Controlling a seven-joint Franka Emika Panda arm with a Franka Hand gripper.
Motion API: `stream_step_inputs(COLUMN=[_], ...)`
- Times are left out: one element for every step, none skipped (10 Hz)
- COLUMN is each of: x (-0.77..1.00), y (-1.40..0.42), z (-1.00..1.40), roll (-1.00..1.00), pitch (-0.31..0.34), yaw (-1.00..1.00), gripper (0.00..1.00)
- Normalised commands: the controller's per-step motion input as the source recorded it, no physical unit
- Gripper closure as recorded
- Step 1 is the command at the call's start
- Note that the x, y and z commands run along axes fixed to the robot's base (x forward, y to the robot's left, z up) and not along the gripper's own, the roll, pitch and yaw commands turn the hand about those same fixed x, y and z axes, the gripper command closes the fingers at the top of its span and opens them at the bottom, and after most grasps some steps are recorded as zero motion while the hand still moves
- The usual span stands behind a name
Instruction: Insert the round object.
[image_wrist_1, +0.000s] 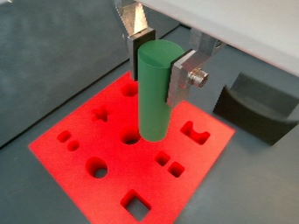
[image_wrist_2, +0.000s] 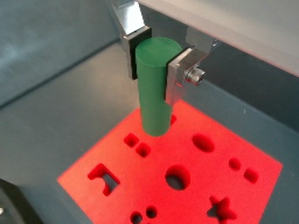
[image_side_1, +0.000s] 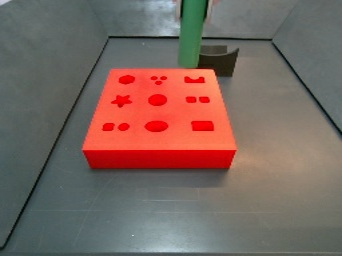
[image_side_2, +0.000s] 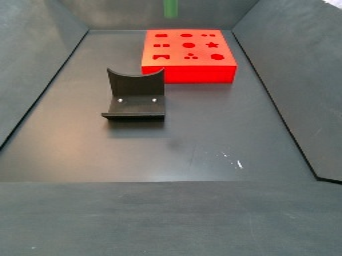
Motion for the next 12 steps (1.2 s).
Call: stream_step_inputs(x=[-0.58,-0.65,-0.69,-0.71,-0.72,-0.1,0.0,0.0,0.04,0.2,0.23,0.0], y=[0.07,0.14,0.18,0.19,0.16,0.0,-0.03,-0.09,-0.27,-0.31,-0.23,0.0], z=[-0.83,-0.67,-0.49,-0.37,-0.24,0.0,-0.04,0.0,0.0,0.0,0.0,-0.12], roll=[0.01,0.0,-0.03,-0.12,-0.21,-0.04,0.01,0.06,0.23,0.3,0.25,0.1], pitch=[0.0,-0.056,-0.094,-0.1,-0.153,-0.056,0.0,0.0,0.013,0.017,0.01,0.0], yaw=[-0.21,-0.19,-0.13,-0.17,-0.17,0.0,0.0,0.07,0.0,0.0,0.0,0.0], gripper=[1.0,1.0,1.0,1.0,1.0,1.0,1.0,1.0,1.0,1.0,1.0,1.0])
